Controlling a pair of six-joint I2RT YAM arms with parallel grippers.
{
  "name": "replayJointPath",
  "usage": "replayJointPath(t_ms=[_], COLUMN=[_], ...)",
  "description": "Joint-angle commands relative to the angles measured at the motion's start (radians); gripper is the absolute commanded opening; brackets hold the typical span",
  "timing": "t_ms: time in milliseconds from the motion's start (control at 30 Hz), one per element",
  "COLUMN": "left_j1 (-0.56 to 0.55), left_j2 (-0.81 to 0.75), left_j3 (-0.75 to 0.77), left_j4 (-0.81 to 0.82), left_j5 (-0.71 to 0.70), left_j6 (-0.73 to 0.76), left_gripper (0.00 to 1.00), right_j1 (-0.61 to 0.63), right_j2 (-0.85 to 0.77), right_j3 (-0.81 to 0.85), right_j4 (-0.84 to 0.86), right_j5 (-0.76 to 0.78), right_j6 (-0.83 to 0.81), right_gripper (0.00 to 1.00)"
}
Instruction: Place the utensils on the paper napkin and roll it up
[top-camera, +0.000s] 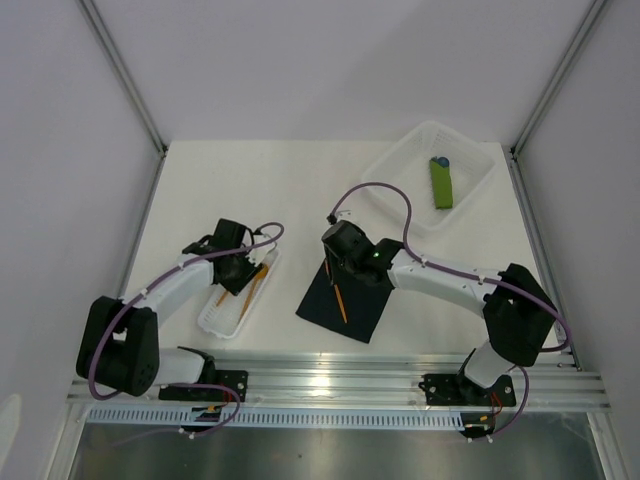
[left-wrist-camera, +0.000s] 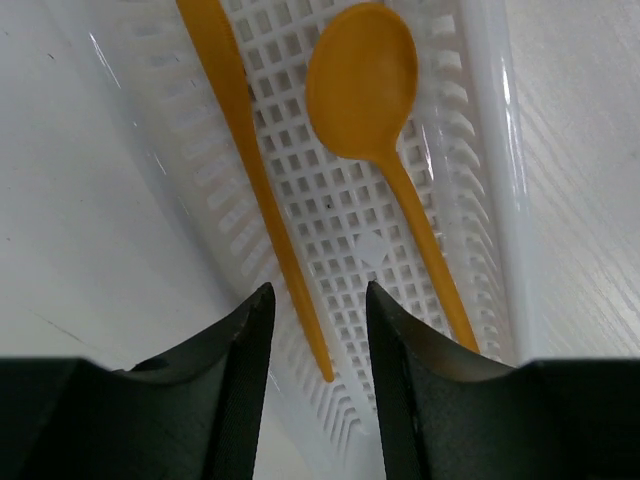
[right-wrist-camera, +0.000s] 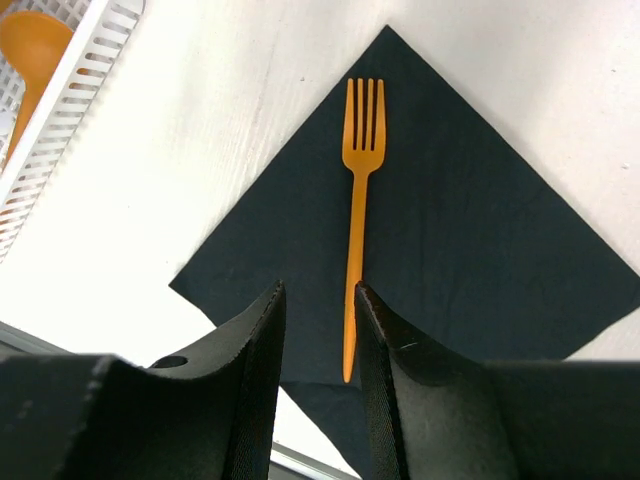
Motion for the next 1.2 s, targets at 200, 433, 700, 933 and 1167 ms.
replayJointPath(t_ms=[200,433,700,933,1167], left_j1=[-0.036,-0.036,-0.036,-0.034,-0.022], left_j2=[0.077,0.208,0.189,0.16,0.177], left_j3=[-0.009,0.023,0.031,0.045,0.062], left_j4=[0.078,0.065,0.001,-0.042,-0.063], left_j5=[-0.07,-0.113,0.028,0.108,0.108], left_j6=[0.005,-0.027,-0.028,-0.036,-0.034], left_gripper=[0.43,0.47,0.31,0.25,0.31], right_j1=[-0.016,-0.016,-0.016,-0.014,-0.01], right_j2=[-0.089,-0.122,-0.135,-0.149,-0.157], right_j3=[-0.05,-0.065,-0.081,-0.081,-0.081], right_j4=[0.028,0.032,0.031,0.032,0.029], right_j5=[0.032,0.041,0.052,0.058,0.067], right_j6=[-0.013,-0.011,-0.013,-0.013,-0.013], right_gripper=[0.36,0.36,0.35,0.35,0.36])
